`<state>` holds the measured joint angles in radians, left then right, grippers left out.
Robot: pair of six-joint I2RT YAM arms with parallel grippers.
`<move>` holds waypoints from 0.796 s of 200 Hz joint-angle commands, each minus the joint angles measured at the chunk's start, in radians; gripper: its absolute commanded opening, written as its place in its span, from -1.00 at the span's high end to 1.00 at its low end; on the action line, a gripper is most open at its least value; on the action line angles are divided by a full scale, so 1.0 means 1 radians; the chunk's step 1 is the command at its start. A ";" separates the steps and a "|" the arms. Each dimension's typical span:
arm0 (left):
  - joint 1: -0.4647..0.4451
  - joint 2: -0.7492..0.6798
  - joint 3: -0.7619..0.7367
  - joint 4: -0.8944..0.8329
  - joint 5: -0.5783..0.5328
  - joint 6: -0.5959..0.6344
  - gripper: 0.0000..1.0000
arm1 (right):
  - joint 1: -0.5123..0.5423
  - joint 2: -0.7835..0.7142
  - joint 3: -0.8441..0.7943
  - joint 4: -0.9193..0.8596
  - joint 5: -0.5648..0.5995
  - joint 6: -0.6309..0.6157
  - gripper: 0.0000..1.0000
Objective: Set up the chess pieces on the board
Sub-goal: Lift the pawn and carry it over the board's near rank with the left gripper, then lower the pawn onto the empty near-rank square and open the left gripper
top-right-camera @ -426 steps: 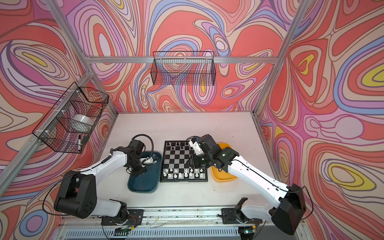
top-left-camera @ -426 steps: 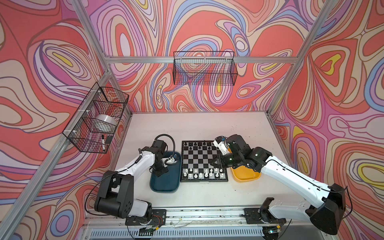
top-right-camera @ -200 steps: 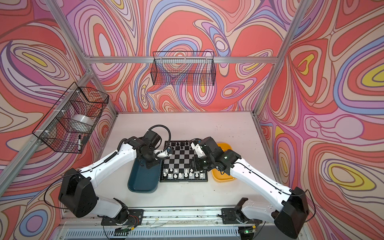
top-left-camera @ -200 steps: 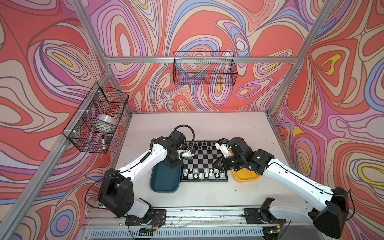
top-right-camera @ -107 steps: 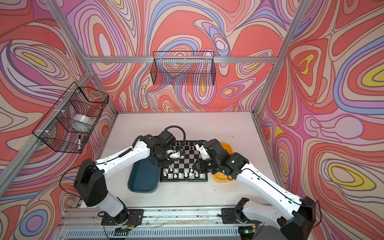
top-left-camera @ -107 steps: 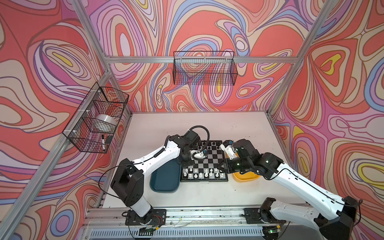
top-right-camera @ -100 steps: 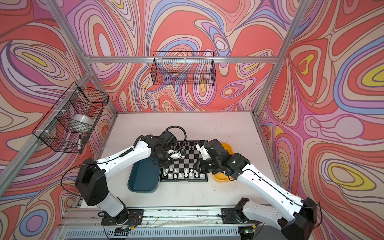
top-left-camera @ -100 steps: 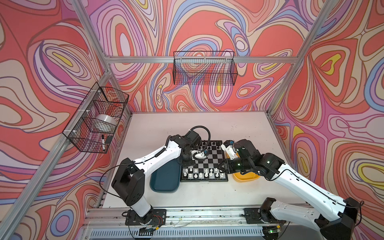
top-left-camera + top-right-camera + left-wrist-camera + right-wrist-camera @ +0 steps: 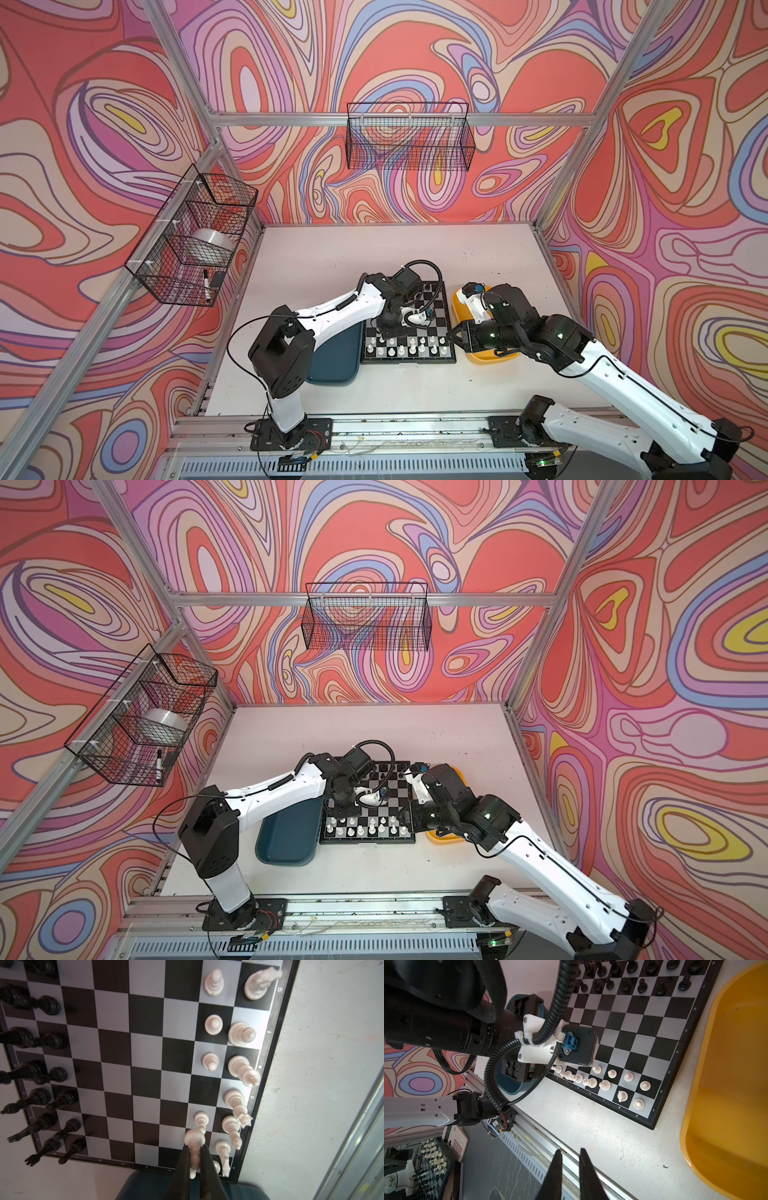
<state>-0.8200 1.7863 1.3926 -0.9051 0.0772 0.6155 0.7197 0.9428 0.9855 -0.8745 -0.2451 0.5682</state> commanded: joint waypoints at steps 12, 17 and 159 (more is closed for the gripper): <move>-0.013 0.027 0.017 -0.002 0.008 -0.011 0.81 | 0.004 -0.025 -0.022 -0.018 0.024 0.010 0.68; -0.015 0.031 0.017 0.001 0.010 -0.011 0.81 | 0.004 -0.026 -0.024 -0.019 0.023 0.011 0.68; -0.038 0.108 0.031 0.029 0.039 -0.029 0.81 | 0.004 -0.038 -0.024 -0.032 0.029 0.018 0.68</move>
<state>-0.8513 1.8721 1.3991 -0.8814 0.0975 0.5938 0.7197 0.9142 0.9703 -0.8932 -0.2287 0.5827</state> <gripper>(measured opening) 0.095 0.161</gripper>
